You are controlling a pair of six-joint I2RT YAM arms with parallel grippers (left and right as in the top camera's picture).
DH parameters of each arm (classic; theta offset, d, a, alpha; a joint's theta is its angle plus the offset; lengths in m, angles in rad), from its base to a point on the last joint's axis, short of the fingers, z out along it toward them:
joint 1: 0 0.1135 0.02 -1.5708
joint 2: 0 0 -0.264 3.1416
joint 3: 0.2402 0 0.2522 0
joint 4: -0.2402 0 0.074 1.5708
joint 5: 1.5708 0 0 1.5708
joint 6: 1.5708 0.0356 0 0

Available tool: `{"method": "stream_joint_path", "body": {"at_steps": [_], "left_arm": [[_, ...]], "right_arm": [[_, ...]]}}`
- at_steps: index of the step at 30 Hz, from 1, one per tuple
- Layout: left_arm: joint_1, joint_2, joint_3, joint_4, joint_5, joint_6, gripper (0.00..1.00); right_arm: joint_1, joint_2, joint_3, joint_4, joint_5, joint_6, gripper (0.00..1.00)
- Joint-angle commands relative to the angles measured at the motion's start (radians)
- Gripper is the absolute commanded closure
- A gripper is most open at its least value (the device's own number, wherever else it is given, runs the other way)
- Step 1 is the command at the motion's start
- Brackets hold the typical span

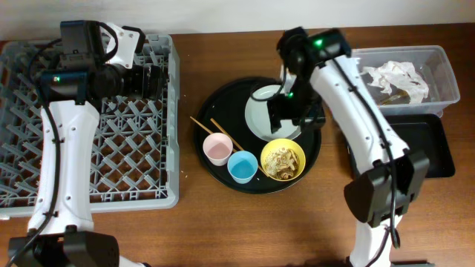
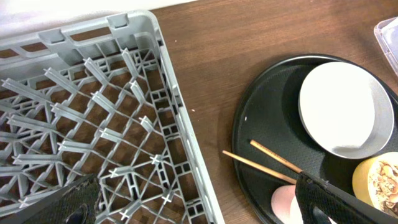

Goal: Sort waste into correct bins and load items into the dishwasher rack

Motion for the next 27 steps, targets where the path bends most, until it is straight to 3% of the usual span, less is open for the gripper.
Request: {"method": "stream_joint_path", "body": {"at_steps": [1, 7, 9, 12, 17, 27], "left_arm": [[0.002, -0.004, 0.02, -0.074, 0.029, -0.017, 0.01], [-0.006, 0.003, 0.019, -0.117, 0.114, -0.017, 0.01], [-0.032, 0.02, 0.015, -0.127, 0.135, -0.023, 0.01], [-0.122, 0.082, 0.016, -0.119, 0.134, -0.046, 0.01], [-0.279, 0.178, 0.049, -0.113, 0.062, -0.13, 0.01], [-0.561, 0.339, 0.129, -0.034, -0.043, -0.215, 0.23]], "right_arm": [[0.001, -0.032, -0.036, -0.005, 0.106, 0.046, 0.26], [-0.126, -0.132, -0.045, -0.005, 0.138, 0.031, 0.25], [-0.219, -0.176, -0.045, 0.007, 0.154, 0.031, 0.19], [-0.38, -0.196, -0.045, 0.038, 0.111, 0.031, 0.18], [-0.487, -0.196, -0.045, 0.049, 0.063, 0.008, 0.18], [-0.491, -0.195, -0.052, 0.075, 0.063, 0.0, 0.17]]}}
